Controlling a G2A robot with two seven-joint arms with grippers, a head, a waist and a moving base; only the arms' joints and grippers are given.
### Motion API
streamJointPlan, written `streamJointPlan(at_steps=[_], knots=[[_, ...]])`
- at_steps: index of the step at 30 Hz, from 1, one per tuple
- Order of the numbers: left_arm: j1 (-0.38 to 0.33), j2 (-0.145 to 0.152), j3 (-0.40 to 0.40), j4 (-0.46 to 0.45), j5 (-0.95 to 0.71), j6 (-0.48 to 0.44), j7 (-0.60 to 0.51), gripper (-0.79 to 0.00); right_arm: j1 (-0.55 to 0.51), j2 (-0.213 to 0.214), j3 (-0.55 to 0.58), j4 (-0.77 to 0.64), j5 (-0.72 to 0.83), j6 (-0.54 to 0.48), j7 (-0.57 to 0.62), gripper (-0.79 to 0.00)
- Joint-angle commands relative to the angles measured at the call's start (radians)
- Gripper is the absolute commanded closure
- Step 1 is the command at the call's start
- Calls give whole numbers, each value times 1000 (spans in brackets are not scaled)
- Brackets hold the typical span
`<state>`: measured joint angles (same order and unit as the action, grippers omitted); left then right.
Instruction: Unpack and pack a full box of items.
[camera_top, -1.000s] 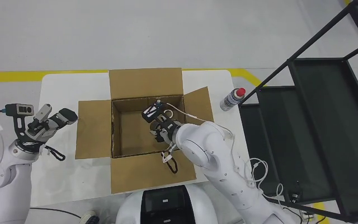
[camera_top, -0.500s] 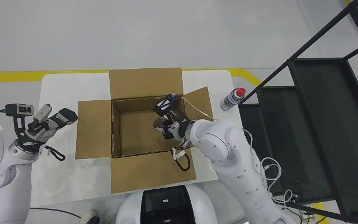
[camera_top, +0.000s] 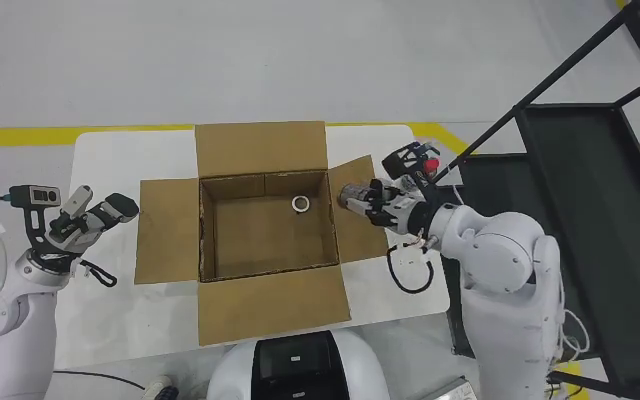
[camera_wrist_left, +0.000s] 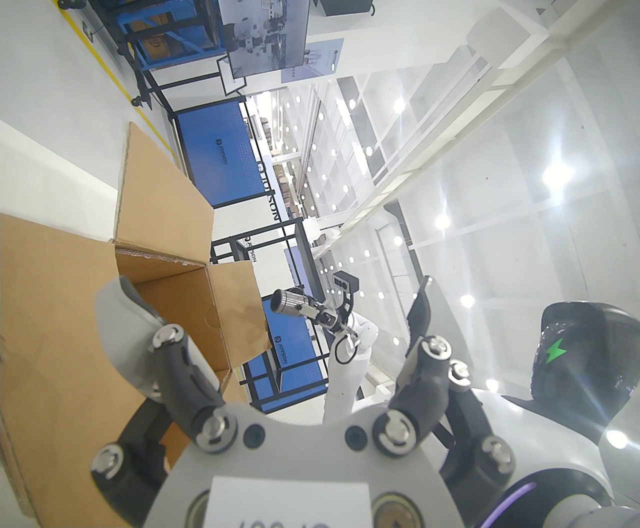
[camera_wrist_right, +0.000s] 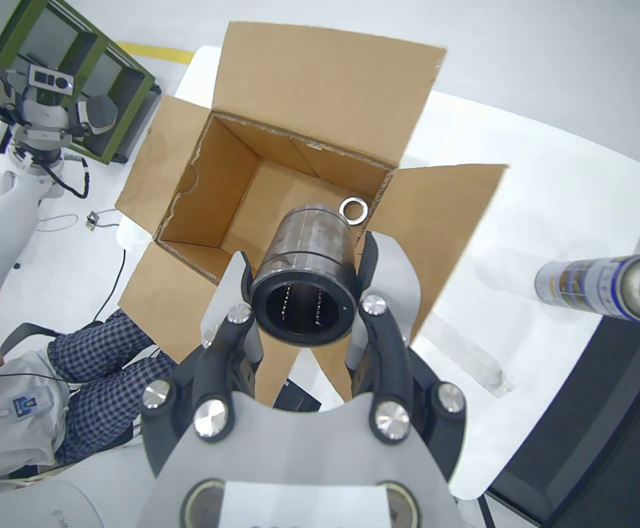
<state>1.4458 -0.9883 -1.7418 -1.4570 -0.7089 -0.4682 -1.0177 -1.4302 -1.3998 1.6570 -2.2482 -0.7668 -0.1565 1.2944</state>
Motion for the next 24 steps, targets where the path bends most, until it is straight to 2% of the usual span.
streamJointPlan(at_steps=[1,7,11,17,24], knots=[[0,0,0,0,0,0,0,-785,-31,7,80,-14,35,-2,2,0],[0,0,0,0,0,0,0,-785,-126,24,256,-29,120,-10,-2,0],[0,0,0,0,0,0,0,-785,-191,33,328,-21,152,-12,-1,0],[0,0,0,0,0,0,0,-785,-242,48,333,40,91,2,15,0],[0,0,0,0,0,0,0,-785,-240,64,293,148,-5,35,36,0]])
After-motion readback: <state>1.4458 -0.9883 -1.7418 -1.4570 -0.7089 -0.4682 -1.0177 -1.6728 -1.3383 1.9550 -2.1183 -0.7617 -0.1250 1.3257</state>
